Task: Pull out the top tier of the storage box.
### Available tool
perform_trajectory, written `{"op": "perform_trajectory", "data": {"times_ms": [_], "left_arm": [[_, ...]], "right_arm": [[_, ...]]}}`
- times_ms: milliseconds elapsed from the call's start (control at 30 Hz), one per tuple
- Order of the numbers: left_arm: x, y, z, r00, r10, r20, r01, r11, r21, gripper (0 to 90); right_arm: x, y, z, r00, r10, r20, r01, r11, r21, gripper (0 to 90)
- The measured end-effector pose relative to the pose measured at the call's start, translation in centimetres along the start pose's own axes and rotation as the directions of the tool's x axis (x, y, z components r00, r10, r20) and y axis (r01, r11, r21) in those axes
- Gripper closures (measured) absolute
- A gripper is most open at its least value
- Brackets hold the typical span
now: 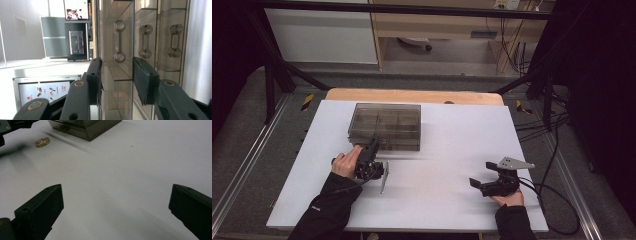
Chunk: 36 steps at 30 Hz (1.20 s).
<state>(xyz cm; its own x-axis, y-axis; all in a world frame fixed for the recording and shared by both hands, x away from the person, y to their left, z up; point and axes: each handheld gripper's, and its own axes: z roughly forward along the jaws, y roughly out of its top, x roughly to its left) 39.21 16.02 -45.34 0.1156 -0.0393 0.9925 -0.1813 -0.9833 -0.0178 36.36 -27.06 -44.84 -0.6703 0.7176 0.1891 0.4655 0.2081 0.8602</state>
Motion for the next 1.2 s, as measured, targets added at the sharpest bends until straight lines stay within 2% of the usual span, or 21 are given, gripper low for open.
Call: {"op": "perform_trajectory", "data": {"times_ms": [1200], "left_arm": [[-0.3, 0.2, -1.5, 0.9999, -0.005, -0.010, 0.005, 1.0000, -0.006, 59.7]], "right_arm": [[0.0, 0.0, 0.0, 1.0000, 0.003, 0.000, -0.003, 1.000, 0.003, 0.5]]}}
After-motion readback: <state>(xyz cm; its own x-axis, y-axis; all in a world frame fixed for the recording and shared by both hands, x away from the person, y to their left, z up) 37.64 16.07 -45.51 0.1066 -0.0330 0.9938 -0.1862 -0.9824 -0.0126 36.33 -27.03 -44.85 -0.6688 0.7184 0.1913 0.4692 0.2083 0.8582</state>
